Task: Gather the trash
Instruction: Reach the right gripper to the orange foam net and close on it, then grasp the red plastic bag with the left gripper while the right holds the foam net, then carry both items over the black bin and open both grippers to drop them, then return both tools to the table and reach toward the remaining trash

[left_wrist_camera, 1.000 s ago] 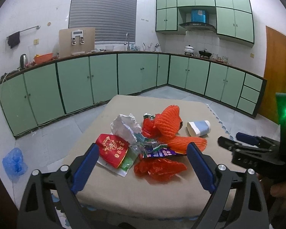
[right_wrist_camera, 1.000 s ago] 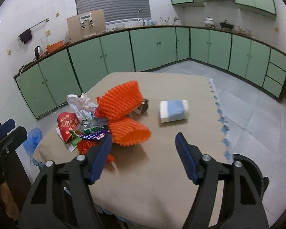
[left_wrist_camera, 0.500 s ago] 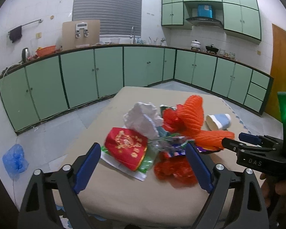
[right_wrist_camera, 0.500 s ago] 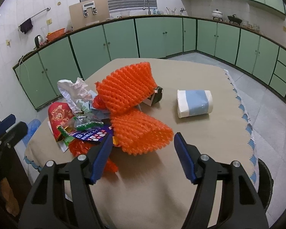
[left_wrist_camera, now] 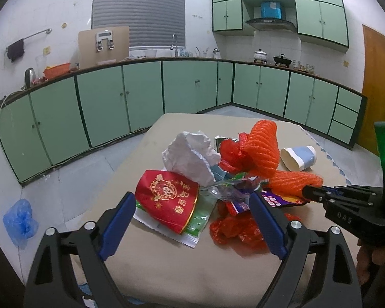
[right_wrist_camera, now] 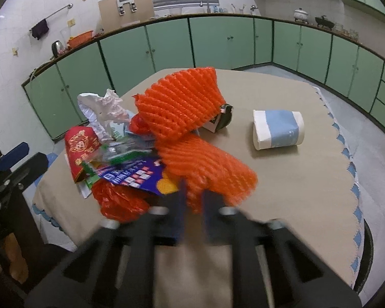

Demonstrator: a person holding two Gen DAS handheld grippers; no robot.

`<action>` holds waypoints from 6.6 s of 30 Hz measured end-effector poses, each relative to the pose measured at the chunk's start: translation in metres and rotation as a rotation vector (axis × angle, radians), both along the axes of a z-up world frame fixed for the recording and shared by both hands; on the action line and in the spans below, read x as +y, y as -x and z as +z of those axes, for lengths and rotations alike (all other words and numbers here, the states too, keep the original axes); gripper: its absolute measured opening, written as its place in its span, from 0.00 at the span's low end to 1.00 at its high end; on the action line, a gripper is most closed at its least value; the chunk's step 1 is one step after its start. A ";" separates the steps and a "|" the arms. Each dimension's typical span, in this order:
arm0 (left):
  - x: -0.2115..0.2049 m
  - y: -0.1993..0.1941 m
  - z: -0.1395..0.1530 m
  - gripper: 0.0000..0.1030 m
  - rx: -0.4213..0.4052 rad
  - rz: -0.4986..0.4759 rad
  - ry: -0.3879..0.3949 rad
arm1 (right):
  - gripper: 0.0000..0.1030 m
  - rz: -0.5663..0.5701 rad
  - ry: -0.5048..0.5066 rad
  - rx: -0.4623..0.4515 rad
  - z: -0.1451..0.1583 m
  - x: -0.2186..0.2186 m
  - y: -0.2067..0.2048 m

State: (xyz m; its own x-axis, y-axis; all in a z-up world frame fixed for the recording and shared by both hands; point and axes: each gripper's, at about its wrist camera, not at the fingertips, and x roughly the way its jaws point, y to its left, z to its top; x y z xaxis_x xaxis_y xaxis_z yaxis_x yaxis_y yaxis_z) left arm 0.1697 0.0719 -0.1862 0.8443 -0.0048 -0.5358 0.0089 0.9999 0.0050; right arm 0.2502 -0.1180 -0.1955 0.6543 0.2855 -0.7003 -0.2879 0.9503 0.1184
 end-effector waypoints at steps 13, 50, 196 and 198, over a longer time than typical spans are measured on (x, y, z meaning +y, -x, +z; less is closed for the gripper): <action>-0.050 0.011 -0.015 0.85 0.022 -0.071 0.022 | 0.05 -0.053 0.001 -0.111 0.034 -0.046 0.034; -0.147 0.024 0.030 0.01 -0.013 -0.310 0.064 | 0.05 -0.279 -0.023 -0.198 0.081 -0.159 0.118; -0.067 -0.049 -0.041 0.02 0.028 -0.096 0.050 | 0.62 -0.082 -0.005 0.004 0.010 -0.056 0.039; -0.066 -0.043 -0.037 0.02 0.017 -0.101 0.064 | 0.60 -0.061 -0.002 0.009 0.004 -0.045 0.038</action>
State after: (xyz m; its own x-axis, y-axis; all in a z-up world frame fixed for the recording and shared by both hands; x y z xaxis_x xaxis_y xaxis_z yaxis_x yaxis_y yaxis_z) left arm 0.2126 0.0063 -0.2227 0.8284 -0.1239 -0.5462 0.1091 0.9922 -0.0595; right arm 0.2127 -0.1630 -0.1910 0.6640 0.2467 -0.7058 -0.2285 0.9658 0.1226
